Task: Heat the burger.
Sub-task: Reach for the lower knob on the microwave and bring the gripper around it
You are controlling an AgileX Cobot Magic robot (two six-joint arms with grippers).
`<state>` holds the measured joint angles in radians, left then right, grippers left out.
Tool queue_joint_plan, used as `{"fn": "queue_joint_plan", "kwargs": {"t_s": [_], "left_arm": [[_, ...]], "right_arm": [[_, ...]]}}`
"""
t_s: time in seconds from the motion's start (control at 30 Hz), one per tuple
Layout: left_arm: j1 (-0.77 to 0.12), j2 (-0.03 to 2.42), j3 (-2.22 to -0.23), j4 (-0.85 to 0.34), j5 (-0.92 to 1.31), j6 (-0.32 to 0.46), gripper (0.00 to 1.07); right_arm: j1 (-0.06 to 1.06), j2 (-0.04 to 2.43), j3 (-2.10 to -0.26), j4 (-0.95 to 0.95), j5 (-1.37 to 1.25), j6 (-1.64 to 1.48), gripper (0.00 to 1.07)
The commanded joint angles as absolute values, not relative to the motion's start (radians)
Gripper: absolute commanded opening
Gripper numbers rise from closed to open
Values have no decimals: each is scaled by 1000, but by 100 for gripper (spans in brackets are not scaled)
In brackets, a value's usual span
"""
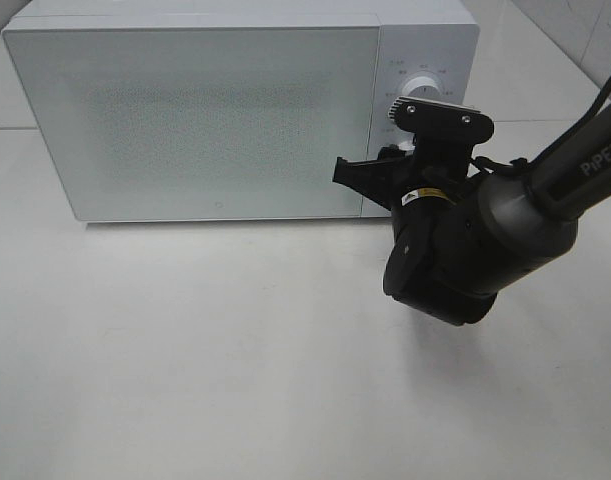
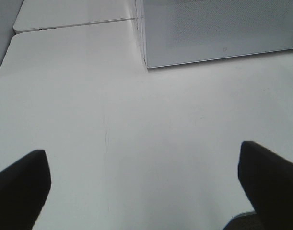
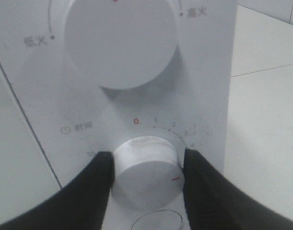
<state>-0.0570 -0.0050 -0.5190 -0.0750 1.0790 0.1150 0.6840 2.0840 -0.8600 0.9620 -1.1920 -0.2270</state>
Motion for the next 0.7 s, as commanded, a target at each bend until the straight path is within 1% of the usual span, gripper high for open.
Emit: {"fn": "queue_joint_plan", "kwargs": {"t_s": [0.03, 0.47, 0.7], "left_arm": [[-56, -21, -516, -85, 1070, 110, 100], [-56, -21, -516, -85, 1070, 110, 100], [-56, -21, -516, -85, 1070, 110, 100]], "right_arm": [[679, 2081, -868, 893, -1340, -83, 0], [679, 2081, -868, 776, -1339, 288, 0], [679, 2081, -868, 706, -1351, 438, 0]]}}
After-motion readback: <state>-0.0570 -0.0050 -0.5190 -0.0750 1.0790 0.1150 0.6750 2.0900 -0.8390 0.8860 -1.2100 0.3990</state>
